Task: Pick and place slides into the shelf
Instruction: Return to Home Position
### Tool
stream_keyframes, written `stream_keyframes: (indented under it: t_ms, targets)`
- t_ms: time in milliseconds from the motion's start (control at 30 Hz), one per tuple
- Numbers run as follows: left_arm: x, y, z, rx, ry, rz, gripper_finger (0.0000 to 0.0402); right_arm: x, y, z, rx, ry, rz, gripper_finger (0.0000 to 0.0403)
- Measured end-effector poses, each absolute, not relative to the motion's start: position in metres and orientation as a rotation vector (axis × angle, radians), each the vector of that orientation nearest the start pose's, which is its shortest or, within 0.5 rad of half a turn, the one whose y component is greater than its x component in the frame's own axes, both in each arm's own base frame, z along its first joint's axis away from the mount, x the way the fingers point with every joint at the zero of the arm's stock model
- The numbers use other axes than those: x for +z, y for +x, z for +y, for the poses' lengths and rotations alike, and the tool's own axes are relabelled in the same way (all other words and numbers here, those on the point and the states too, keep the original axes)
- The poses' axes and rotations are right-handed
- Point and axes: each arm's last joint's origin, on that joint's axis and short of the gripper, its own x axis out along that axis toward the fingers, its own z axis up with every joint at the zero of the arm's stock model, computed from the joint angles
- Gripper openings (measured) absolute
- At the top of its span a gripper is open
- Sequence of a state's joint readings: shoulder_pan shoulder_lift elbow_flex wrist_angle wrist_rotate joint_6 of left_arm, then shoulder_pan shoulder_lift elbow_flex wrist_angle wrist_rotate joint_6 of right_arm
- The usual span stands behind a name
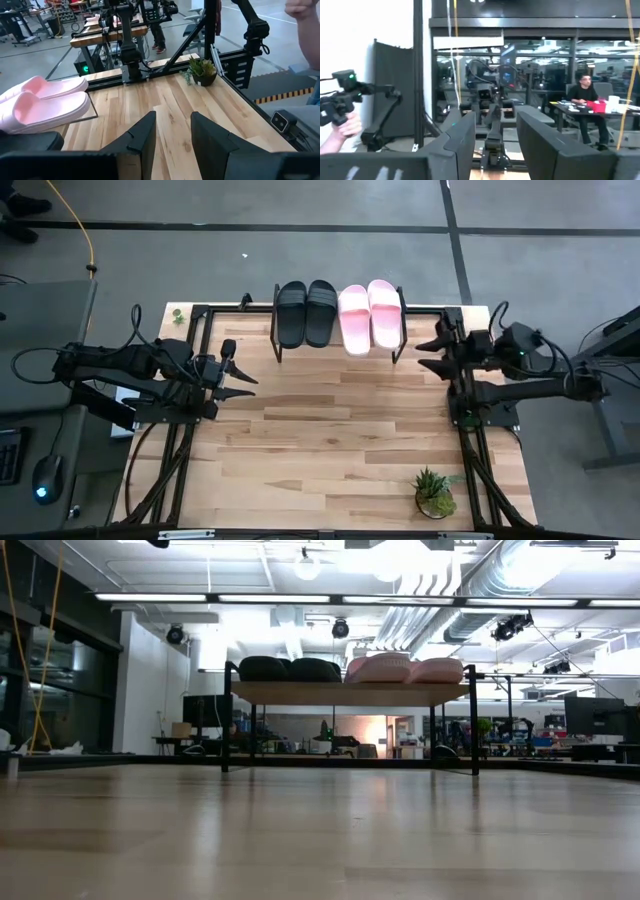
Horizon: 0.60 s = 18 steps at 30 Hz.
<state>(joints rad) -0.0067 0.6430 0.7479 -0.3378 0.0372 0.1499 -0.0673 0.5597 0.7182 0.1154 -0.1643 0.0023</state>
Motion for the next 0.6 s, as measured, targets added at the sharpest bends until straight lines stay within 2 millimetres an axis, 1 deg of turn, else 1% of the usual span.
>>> stream_keyframes:
  t_ms: [100, 233, 367, 600]
  targets:
    - [0.3248, 0.1402, -0.002, -0.061, 0.146, 0.229, 0.0106, 0.3661, 0.1151, -0.0038, 0.075, 0.001, -0.286, 0.0134]
    - [0.3248, 0.1402, -0.0019, -0.058, 0.145, 0.229, 0.0106, 0.3676, 0.1129, -0.0043, 0.052, 0.018, -0.303, 0.0134]
    - [0.3248, 0.1402, -0.0019, -0.057, 0.145, 0.229, 0.0106, 0.3662, 0.1146, -0.005, 0.032, 0.022, -0.289, 0.0134]
    - [0.3249, 0.1401, -0.0019, -0.057, 0.145, 0.229, 0.0106, 0.3646, 0.1205, -0.0071, -0.017, 0.094, -0.275, 0.0134]
